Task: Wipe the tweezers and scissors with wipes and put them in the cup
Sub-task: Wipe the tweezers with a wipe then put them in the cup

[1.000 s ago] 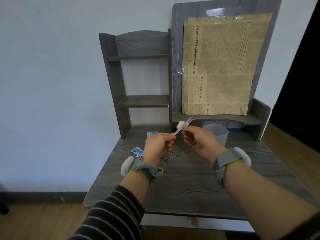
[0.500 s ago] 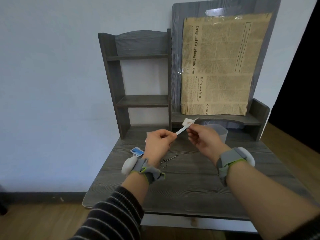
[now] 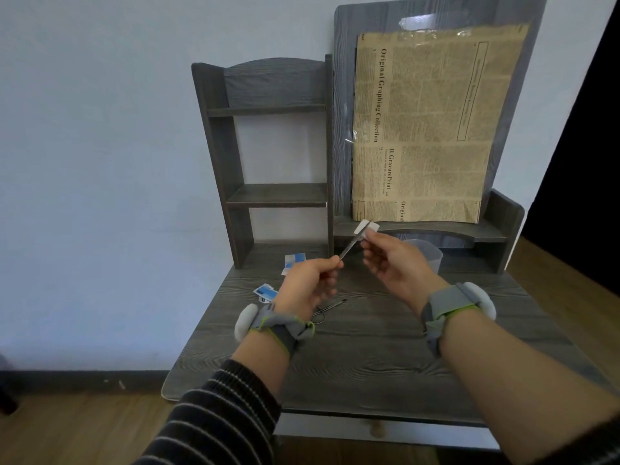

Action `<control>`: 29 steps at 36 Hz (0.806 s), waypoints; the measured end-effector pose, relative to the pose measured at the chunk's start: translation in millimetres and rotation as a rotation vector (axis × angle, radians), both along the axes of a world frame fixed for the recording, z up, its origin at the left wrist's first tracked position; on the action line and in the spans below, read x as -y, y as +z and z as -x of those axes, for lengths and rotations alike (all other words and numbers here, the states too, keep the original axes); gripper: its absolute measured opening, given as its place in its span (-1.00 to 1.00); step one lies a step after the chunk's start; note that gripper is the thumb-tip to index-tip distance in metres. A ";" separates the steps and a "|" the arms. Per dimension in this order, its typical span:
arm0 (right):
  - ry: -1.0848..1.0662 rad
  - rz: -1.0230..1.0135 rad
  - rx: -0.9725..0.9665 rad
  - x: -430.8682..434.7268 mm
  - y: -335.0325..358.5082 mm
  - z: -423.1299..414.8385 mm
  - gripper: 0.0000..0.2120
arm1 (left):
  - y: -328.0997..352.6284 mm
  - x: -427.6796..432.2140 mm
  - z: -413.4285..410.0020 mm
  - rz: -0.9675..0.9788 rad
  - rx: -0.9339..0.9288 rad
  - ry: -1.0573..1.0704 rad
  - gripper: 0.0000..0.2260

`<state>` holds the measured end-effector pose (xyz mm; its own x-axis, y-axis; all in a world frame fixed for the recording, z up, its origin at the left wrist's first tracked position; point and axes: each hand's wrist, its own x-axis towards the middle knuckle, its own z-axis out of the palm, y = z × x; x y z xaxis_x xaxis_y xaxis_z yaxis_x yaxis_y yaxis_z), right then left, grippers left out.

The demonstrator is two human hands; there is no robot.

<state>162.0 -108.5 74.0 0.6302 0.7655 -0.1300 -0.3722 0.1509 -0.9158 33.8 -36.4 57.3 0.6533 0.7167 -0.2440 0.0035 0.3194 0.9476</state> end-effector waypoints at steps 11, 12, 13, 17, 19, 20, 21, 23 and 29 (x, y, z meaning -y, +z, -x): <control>0.141 0.022 0.101 -2.4 -10.7 12.5 -0.93 | 5.0 0.4 1.6 0.317 0.023 -0.086 -0.79; 0.150 0.024 0.105 -2.7 -12.0 13.1 -0.93 | 5.2 0.0 2.4 0.321 0.023 -0.092 -0.78; 0.156 0.024 0.107 -2.7 -12.9 13.0 -0.93 | 5.4 0.3 2.5 0.322 0.021 -0.103 -0.78; 0.193 0.017 0.096 -1.8 -12.9 13.4 -0.93 | 5.8 -0.5 4.7 0.329 0.008 -0.147 -0.75; 0.225 0.009 0.072 -0.9 -12.8 12.9 -0.92 | 5.5 -0.9 5.9 0.331 0.007 -0.169 -0.75; 0.239 0.006 0.062 -0.5 -12.8 12.5 -0.91 | 5.1 -0.9 6.5 0.332 0.011 -0.179 -0.75; 0.248 0.006 0.054 -0.3 -12.8 12.2 -0.91 | 4.9 -0.5 6.8 0.331 0.014 -0.188 -0.75; 0.252 0.006 0.043 -0.4 -12.8 11.3 -0.92 | 4.3 0.8 5.7 0.306 0.012 -0.186 -0.76; 0.198 0.014 0.094 -1.9 -10.2 10.3 -0.92 | -0.4 4.2 -1.8 0.002 0.043 -0.081 -0.79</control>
